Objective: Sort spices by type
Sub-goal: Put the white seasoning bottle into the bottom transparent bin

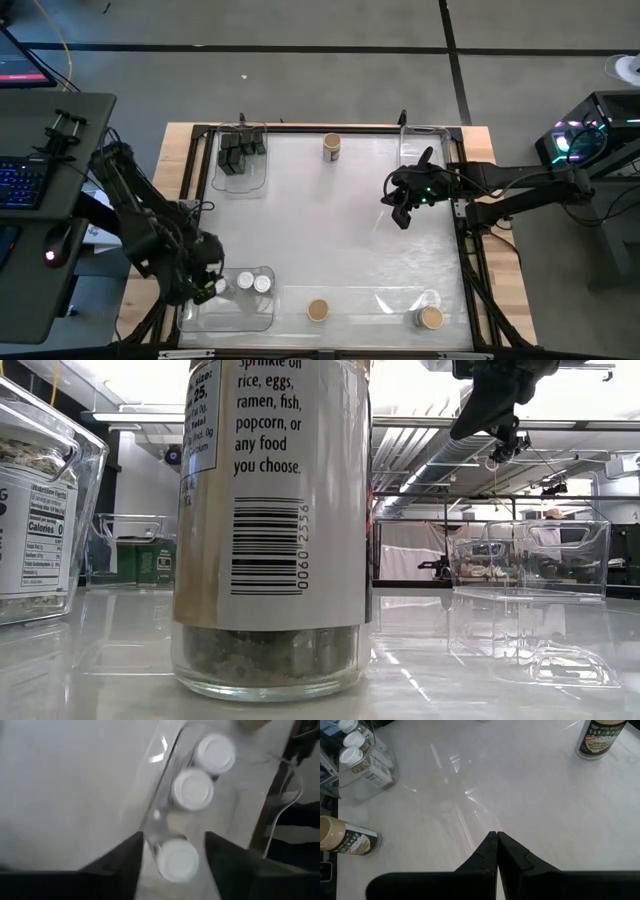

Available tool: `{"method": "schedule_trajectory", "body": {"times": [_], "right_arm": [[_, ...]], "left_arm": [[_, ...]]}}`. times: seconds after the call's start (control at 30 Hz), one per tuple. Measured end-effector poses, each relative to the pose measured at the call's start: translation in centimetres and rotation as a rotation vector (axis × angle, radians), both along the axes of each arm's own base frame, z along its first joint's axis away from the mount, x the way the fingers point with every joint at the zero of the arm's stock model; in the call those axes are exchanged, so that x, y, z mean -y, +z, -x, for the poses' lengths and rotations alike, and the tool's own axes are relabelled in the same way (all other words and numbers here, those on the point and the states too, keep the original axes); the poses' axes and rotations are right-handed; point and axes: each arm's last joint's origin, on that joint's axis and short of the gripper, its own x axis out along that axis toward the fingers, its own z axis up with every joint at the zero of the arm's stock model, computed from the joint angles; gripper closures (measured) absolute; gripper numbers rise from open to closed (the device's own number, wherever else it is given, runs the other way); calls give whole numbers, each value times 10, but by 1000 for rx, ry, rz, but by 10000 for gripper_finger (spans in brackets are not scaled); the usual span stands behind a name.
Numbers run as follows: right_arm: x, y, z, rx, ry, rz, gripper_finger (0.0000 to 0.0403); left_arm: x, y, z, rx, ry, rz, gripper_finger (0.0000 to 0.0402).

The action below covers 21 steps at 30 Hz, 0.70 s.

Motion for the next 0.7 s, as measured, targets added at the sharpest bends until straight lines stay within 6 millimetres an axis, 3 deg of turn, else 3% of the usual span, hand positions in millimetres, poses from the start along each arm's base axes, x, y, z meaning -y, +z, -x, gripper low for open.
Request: {"method": "schedule_trajectory", "body": {"times": [0.17, 0.43, 0.7], "right_arm": [[0, 0, 0, -1, 9, 9, 403], [0, 0, 0, -4, 30, 27, 403], [0, 0, 0, -5, 42, 39, 403]], "left_arm": [[22, -13, 3, -116, 113, 94, 376], [54, -36, 21, -303, 125, 121, 401], [68, -79, 9, -328, 123, 64, 401]]}}
